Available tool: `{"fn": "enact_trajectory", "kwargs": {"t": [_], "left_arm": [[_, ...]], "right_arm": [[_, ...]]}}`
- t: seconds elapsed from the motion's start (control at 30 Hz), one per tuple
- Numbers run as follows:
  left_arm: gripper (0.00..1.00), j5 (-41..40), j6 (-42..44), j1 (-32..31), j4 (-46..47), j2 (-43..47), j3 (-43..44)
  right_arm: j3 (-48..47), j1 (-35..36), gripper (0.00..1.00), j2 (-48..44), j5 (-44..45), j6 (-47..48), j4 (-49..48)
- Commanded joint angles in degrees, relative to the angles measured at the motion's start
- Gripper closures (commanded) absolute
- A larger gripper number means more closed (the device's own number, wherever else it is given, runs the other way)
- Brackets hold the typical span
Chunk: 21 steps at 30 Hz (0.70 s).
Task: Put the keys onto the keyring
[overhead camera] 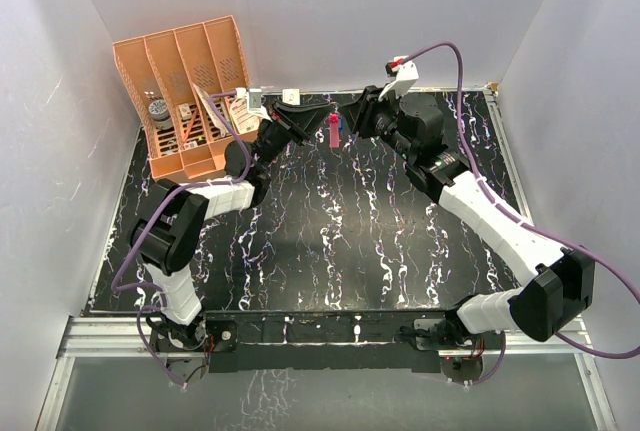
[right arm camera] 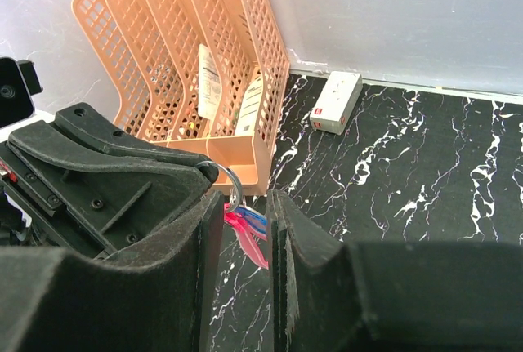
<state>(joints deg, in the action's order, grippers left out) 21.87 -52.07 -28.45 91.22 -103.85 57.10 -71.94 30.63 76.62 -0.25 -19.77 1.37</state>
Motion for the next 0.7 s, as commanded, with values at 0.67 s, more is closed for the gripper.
{"fn": "enact_trajectory", "kwargs": {"t": [0.67], "left_arm": [[1.0, 2.1, -2.8, 0.1, 11.3, 0.2, 3.3]], "right_arm": [[-3.7, -1.3, 0.77, 2.1, -1.7, -0.5, -5.2]]}}
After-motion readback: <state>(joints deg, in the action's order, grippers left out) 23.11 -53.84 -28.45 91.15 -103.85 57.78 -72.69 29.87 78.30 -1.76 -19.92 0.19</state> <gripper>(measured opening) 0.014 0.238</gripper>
